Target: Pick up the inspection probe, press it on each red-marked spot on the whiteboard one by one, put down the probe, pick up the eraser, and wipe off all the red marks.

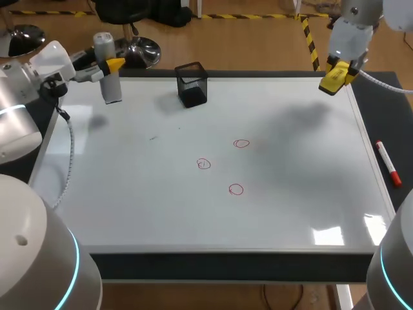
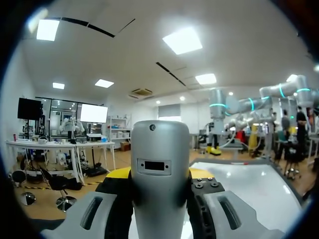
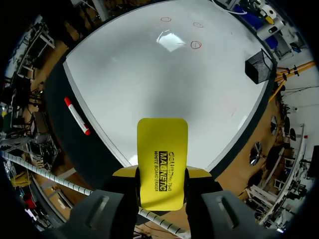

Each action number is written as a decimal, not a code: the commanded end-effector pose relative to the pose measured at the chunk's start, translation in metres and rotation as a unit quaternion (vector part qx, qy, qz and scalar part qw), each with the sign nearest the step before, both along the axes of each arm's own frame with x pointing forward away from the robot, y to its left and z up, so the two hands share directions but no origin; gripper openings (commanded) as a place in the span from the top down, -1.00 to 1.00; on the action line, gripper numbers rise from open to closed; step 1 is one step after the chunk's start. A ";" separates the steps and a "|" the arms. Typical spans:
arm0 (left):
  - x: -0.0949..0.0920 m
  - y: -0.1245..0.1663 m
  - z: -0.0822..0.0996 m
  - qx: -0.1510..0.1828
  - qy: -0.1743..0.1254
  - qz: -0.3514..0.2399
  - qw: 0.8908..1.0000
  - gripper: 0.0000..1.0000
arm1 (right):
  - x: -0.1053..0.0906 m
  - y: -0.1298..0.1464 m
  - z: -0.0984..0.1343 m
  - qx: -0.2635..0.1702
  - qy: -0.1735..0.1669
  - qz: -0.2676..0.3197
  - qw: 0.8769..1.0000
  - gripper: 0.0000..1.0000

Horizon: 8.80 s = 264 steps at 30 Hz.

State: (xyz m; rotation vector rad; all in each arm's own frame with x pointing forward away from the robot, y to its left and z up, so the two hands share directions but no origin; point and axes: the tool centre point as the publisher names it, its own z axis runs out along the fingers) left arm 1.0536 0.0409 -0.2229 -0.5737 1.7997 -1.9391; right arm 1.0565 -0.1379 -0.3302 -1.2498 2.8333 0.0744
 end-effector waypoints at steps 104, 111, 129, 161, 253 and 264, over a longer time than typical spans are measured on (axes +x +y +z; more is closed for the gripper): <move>0.001 0.000 0.000 -0.001 -0.001 0.000 1.000 1.00 | -0.211 0.397 -0.107 -0.009 0.041 0.390 0.920 1.00; 0.001 0.000 0.000 -0.001 -0.001 0.000 1.000 1.00 | -0.212 0.382 -0.114 -0.017 0.049 0.380 0.923 1.00; 0.001 0.000 0.000 -0.001 -0.001 0.000 1.000 1.00 | -0.219 0.335 -0.125 -0.033 0.068 0.353 0.932 1.00; 0.001 0.000 0.000 -0.001 -0.001 0.000 1.000 1.00 | -0.160 0.317 -0.023 0.006 0.037 0.378 0.925 1.00; 0.001 0.000 0.000 -0.001 -0.001 0.000 1.000 1.00 | -0.032 -0.014 -0.038 -0.042 0.065 0.026 0.997 1.00; 0.001 0.000 0.000 -0.001 -0.001 0.000 1.000 1.00 | -0.032 -0.014 -0.038 -0.042 0.065 0.026 0.997 1.00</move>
